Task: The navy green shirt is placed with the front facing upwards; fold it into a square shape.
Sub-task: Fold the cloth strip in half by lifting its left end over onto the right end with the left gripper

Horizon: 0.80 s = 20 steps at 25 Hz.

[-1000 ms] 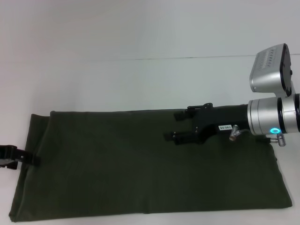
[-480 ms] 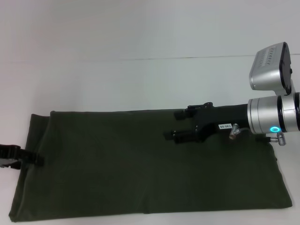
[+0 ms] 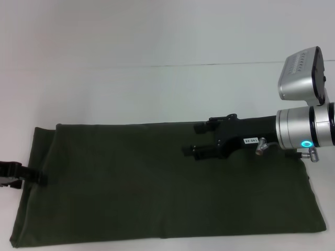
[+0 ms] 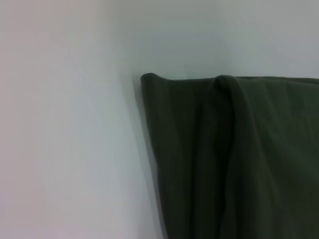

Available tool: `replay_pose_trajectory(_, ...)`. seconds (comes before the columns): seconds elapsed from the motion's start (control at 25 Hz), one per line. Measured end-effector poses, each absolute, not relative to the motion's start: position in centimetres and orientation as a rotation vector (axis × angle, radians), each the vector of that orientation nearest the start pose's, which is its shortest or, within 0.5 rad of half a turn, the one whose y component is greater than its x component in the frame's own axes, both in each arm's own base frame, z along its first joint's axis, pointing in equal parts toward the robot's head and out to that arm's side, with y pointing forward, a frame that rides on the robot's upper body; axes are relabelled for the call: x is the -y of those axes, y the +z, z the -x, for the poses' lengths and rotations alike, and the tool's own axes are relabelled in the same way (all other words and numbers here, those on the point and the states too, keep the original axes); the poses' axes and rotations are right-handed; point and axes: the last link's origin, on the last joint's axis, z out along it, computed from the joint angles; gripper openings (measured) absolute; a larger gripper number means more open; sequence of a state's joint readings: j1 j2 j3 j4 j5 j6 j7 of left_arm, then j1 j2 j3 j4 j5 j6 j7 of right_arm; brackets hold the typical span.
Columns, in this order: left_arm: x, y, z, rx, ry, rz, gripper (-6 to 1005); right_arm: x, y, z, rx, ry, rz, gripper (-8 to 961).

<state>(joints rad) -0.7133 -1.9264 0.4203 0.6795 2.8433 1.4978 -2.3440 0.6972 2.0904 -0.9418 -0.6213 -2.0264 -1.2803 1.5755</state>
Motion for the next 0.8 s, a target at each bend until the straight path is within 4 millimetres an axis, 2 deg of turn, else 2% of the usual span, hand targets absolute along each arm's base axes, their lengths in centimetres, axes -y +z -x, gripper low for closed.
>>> replay_pose_trajectory(0.8,-35.60,6.66,33.31,1.776,0.105,2.169,832,-37.90,-4.32,-21.42,-0.638,0.418,2.805,796)
